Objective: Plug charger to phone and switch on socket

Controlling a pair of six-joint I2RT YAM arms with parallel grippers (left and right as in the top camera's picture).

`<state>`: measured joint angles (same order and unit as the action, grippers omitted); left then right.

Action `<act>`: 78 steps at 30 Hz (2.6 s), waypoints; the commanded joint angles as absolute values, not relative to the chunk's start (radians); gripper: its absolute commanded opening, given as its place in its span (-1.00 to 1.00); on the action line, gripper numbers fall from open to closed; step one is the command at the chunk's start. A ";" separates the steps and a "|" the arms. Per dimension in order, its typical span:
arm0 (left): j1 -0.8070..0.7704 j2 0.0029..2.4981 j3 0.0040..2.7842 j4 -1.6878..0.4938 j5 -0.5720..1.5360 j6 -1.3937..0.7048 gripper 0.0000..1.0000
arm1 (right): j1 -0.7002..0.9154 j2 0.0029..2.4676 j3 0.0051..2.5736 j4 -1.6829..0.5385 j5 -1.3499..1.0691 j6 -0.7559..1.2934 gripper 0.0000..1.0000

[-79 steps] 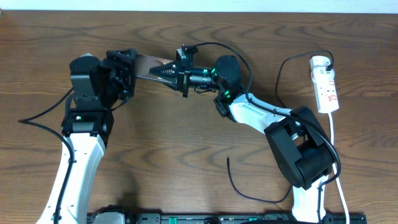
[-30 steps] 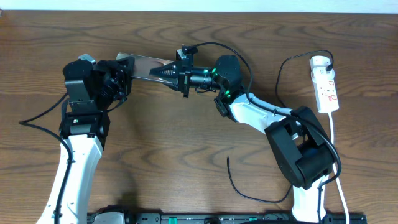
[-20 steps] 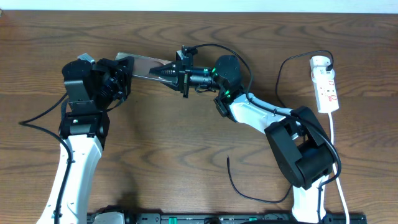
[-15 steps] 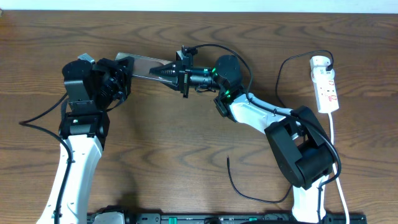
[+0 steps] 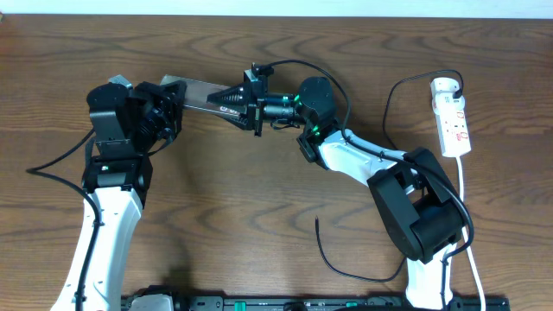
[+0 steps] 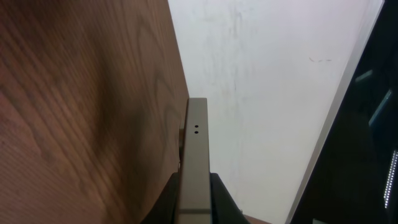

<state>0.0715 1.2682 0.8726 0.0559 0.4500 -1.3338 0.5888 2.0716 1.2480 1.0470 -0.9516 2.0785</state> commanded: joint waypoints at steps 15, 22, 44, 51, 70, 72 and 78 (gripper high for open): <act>0.085 1.272 0.867 0.063 0.453 -1.319 -0.85 | 0.596 2.068 1.256 1.056 -0.960 2.051 0.99; 0.149 1.272 0.868 0.128 0.525 -1.351 -0.85 | 0.582 2.068 1.256 1.063 -0.970 2.041 0.98; 0.522 1.272 0.867 0.134 1.097 -1.201 -0.85 | 0.484 2.068 1.257 1.058 -1.058 1.567 0.98; 0.543 1.272 0.868 0.133 1.167 -1.144 -0.85 | 0.447 2.066 1.283 0.736 -1.069 1.292 0.98; 0.483 1.272 0.867 -0.126 1.167 -0.745 -0.85 | 0.485 1.684 1.666 -1.009 0.030 0.525 0.98; 0.452 1.274 0.867 -0.158 1.168 -0.679 -0.85 | 0.509 1.669 1.666 -1.106 0.076 0.526 0.98; 0.356 1.274 0.867 -0.224 1.168 -0.549 -0.85 | 0.585 1.680 1.547 -1.270 0.152 0.608 0.99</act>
